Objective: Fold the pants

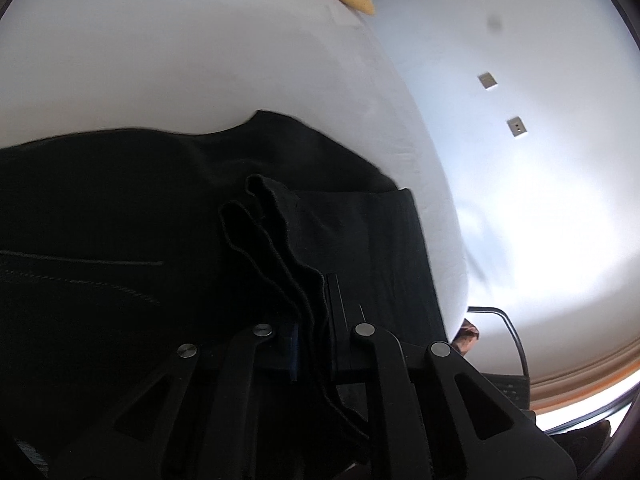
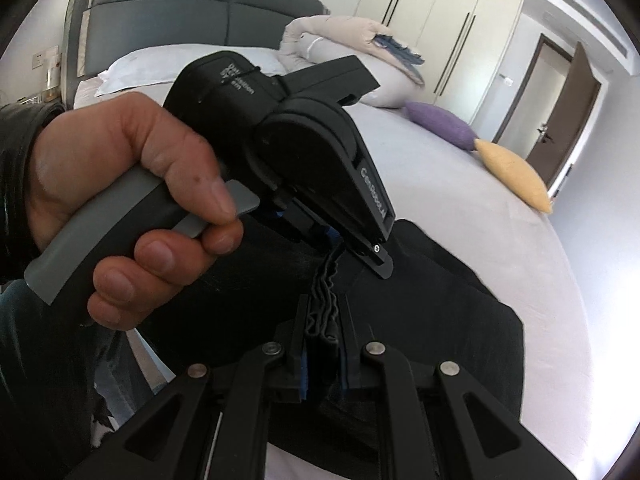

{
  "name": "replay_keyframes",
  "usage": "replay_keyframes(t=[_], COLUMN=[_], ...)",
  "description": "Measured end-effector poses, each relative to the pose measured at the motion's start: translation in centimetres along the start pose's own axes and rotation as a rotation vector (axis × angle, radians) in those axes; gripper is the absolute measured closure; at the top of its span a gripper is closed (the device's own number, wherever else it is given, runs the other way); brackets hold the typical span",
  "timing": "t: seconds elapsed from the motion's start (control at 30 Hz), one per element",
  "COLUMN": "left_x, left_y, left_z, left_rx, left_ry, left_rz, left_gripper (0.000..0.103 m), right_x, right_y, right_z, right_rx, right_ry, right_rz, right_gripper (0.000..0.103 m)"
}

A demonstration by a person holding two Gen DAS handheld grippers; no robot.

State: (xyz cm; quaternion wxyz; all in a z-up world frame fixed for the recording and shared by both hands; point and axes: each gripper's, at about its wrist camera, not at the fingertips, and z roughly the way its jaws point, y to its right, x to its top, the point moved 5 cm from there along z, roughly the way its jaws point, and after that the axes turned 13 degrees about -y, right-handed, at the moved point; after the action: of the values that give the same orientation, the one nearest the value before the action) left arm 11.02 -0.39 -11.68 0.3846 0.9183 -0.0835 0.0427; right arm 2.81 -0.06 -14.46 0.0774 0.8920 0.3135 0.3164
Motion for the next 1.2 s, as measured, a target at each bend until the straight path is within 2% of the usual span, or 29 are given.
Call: replay_keyframes(t=[0.23, 0.3, 0.33, 0.4, 0.47, 0.5, 0.57, 0.6, 0.7, 0.73, 0.8, 0.87, 0.93, 1.0, 1.1, 1.2], left_x=[0.0, -0.5, -0.4, -0.7, -0.9, -0.8, -0.9, -0.9, -1.3, -1.6, -2.1, -2.8, -3.2, -3.4, -3.4, -3.1], left_y=[-2.0, -2.2, -2.0, -2.0, -1.1, -1.3, -1.5, -1.3, 0.8, 2.3, 5.0, 6.2, 5.6, 5.1, 4.4, 5.1], left_z=[1.1, 1.1, 1.1, 0.8, 0.2, -0.6, -2.1, -2.6, -3.6, -3.0, -1.0, 1.6, 3.6, 4.0, 4.2, 5.0], left_rx=[0.024, 0.032, 0.040, 0.062, 0.119, 0.182, 0.260, 0.280, 0.346, 0.355, 0.382, 0.425, 0.439, 0.424, 0.434, 0.456], left_ry=[0.002, 0.002, 0.005, 0.015, 0.037, 0.056, 0.087, 0.104, 0.154, 0.158, 0.145, 0.113, 0.066, 0.085, 0.075, 0.076], left_rz=[-0.019, -0.020, -0.018, -0.019, -0.023, -0.028, -0.039, -0.042, 0.025, 0.070, 0.159, 0.204, 0.173, 0.171, 0.205, 0.206], left_gripper=[0.093, 0.093, 0.092, 0.089, 0.089, 0.089, 0.089, 0.089, 0.089, 0.089, 0.089, 0.089, 0.089, 0.089, 0.089, 0.090], right_x=[-0.6, -0.9, -1.0, -1.4, -1.7, -1.9, -2.4, -2.8, -3.9, -4.3, -5.1, -5.2, -6.0, -6.5, -6.4, -6.3], right_y=[0.6, 1.1, 1.3, 2.0, 2.5, 2.8, 3.5, 4.2, 7.9, 10.1, 14.3, 18.7, 23.4, 26.4, 29.2, 30.4], right_z=[3.2, 3.9, 3.7, 3.5, 3.2, 3.0, 2.2, 1.5, -0.1, -0.3, -0.1, 0.3, 1.6, 3.4, 6.9, 10.0], right_rx=[0.086, 0.114, 0.133, 0.186, 0.228, 0.245, 0.297, 0.358, 0.510, 0.558, 0.624, 0.656, 0.722, 0.772, 0.832, 0.880], right_ry=[-0.093, -0.110, -0.103, -0.105, -0.102, -0.102, -0.099, -0.099, -0.080, -0.072, -0.058, -0.042, -0.043, -0.072, -0.128, -0.159], right_rz=[0.026, 0.036, 0.052, 0.090, 0.120, 0.127, 0.155, 0.183, 0.288, 0.357, 0.482, 0.592, 0.685, 0.737, 0.798, 0.858], right_gripper=[0.089, 0.084, 0.081, 0.052, 0.049, 0.049, 0.049, 0.049, 0.068, 0.071, 0.083, 0.085, 0.086, 0.086, 0.086, 0.086])
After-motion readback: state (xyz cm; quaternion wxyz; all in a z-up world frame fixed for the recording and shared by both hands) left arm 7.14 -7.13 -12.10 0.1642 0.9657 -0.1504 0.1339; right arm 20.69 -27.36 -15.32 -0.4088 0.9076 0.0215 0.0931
